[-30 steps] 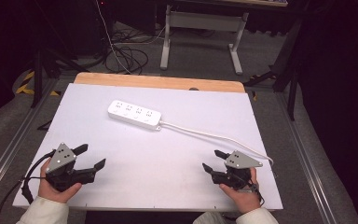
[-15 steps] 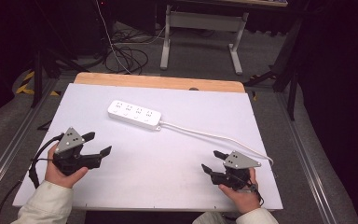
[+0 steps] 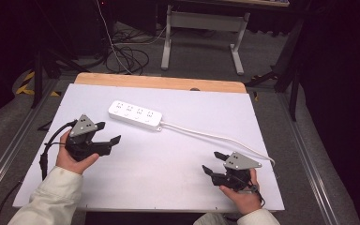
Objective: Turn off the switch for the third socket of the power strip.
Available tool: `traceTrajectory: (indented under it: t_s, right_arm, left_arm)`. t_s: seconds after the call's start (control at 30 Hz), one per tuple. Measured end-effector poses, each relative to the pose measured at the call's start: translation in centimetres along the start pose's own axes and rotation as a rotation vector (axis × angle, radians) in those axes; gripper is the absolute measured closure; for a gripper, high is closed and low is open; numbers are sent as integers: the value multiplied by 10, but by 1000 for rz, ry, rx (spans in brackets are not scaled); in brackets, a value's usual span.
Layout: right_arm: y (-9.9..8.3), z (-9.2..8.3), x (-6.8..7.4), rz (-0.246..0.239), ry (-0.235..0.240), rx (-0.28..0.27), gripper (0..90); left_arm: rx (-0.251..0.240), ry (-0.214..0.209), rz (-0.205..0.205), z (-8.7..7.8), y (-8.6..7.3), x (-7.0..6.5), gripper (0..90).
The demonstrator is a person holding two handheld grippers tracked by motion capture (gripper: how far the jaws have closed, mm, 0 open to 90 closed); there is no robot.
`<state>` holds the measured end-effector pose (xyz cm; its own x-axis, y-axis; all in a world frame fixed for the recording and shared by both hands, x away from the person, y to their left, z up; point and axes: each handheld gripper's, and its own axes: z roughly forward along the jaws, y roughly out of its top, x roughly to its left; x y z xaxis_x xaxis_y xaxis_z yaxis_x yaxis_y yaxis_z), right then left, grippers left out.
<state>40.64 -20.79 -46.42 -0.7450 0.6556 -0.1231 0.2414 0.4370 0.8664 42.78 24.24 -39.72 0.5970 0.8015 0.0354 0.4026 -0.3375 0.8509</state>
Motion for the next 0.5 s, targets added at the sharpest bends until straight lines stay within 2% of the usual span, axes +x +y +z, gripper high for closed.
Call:
traceTrajectory:
  t_s: [0.13,0.23,0.27,0.33,0.37,0.43,0.47,0.5]
  right_arm:
    - [0,0,0,-2,-3,2,345]
    - [0,0,0,0,4,4,344]
    - [0,0,0,0,4,3,345]
    - [0,1,0,-2,5,3,344]
    - [0,1,0,-3,6,5,344]
    - [0,1,0,-4,5,3,345]
    - [0,1,0,-3,4,3,344]
    - [0,0,0,-2,5,1,345]
  left_arm:
    - [6,5,18,7,8,1,280]
    - [2,0,-8,12,8,0,310]
    - [0,12,-3,13,9,1,332]
    - [-6,25,-9,15,9,3,389]
    - [-26,34,-11,18,10,5,433]
    - [-33,42,-15,20,12,7,565]
    - [-24,20,-11,25,15,11,614]
    - [-22,20,-13,28,16,12,639]
